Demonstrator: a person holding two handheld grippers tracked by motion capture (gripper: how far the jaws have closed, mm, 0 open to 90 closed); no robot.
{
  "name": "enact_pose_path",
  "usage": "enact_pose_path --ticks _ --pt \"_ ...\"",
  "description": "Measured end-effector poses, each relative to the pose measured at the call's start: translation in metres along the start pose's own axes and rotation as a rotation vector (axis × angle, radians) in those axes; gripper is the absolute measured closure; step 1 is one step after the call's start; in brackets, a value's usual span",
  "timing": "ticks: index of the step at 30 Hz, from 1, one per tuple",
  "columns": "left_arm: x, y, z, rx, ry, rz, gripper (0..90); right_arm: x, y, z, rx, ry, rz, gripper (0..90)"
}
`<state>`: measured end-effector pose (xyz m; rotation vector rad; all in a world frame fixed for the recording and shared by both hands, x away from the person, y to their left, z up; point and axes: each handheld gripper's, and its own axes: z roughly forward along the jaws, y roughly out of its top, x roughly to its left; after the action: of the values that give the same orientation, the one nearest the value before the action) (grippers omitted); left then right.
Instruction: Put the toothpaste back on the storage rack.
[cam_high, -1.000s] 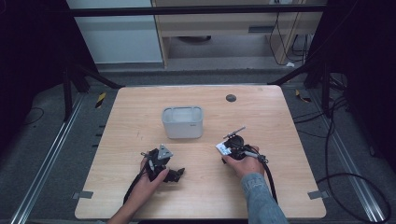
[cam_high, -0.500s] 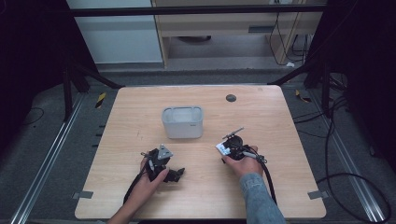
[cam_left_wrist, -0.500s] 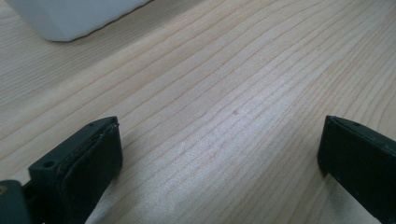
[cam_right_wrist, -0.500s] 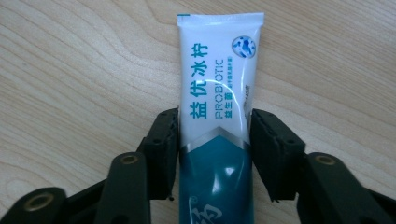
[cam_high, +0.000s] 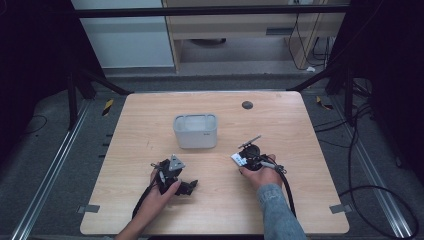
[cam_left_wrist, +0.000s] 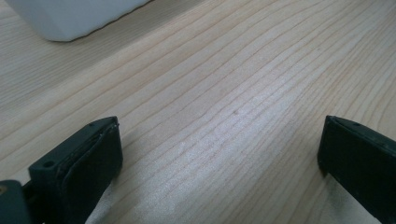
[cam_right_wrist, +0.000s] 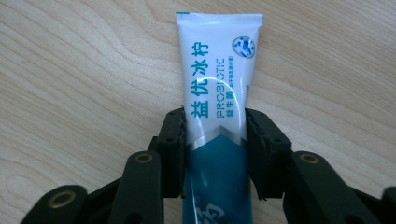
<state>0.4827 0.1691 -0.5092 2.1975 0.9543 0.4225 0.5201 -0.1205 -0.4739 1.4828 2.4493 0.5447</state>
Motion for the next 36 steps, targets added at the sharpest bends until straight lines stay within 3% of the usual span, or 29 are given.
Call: enact_pose_path --ticks 17,26,36 --pt "-0.001 0.0 0.0 -0.002 -0.003 0.0 0.0 -0.003 0.002 -0.003 0.014 0.02 0.03 73.5" --pt "-0.001 0.0 0.0 -0.002 -0.002 0.0 0.0 0.004 0.004 -0.008 -0.003 -0.01 0.018 79.3" --pt "-0.001 0.0 0.0 -0.002 -0.002 0.001 0.0 0.008 0.005 -0.015 0.017 -0.017 -0.01 80.3"
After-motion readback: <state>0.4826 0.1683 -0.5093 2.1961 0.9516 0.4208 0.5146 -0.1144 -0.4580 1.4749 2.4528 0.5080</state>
